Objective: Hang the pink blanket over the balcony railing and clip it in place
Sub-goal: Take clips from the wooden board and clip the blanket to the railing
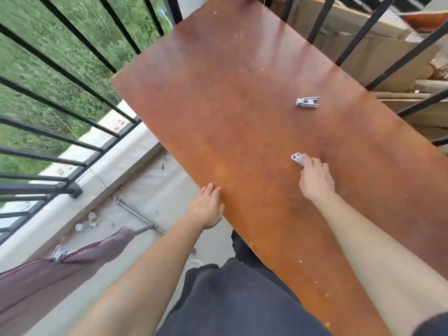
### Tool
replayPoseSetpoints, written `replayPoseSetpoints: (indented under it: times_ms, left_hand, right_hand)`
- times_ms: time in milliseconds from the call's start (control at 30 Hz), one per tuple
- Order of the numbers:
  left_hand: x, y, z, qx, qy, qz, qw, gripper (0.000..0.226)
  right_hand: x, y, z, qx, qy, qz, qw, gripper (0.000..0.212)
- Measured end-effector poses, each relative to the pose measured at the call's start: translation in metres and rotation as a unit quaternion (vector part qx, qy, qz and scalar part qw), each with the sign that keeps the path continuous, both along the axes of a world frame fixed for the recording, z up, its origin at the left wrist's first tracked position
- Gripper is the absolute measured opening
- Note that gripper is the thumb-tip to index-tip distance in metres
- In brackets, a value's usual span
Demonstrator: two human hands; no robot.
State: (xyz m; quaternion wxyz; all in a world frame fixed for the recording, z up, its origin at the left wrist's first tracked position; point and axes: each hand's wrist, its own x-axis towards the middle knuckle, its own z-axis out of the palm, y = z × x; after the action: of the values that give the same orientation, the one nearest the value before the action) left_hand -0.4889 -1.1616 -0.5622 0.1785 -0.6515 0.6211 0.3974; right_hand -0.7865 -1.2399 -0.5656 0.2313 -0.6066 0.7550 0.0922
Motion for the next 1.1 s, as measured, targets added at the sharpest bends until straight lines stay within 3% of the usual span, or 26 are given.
replayPoseSetpoints:
  times_ms: [133, 400, 533, 667, 900, 1100]
  left_hand:
    - [-0.009, 0.003, 0.002, 0.029, 0.001, 0.029, 0.999, 0.058]
    - [0.061, 0.058, 0.056, -0.083, -0.014, 0.186, 0.979, 0.049]
    - [0.118, 0.111, 0.080, -0.164, -0.038, 0.294, 0.941, 0.046]
    - [0.172, 0.189, 0.108, -0.248, -0.084, 0.409, 0.874, 0.040]
    - [0.266, 0.401, 0.171, -0.332, -0.211, 0.564, 0.726, 0.030]
    - [0.328, 0.631, 0.230, -0.372, -0.335, 0.680, 0.536, 0.027]
  right_hand:
    - [-0.001, 0.000, -0.005, -0.002, -0.021, 0.005, 1.000, 0.024]
    - [0.056, 0.002, -0.004, 0.039, -0.022, 0.072, 0.996, 0.026]
    - [0.139, 0.008, 0.014, 0.037, -0.081, 0.207, 0.974, 0.029]
    - [0.286, 0.065, 0.062, 0.086, -0.214, 0.357, 0.905, 0.047]
    - [0.519, 0.251, 0.161, 0.079, -0.337, 0.582, 0.736, 0.034]
    - [0.658, 0.453, 0.224, 0.111, -0.436, 0.652, 0.611, 0.013]
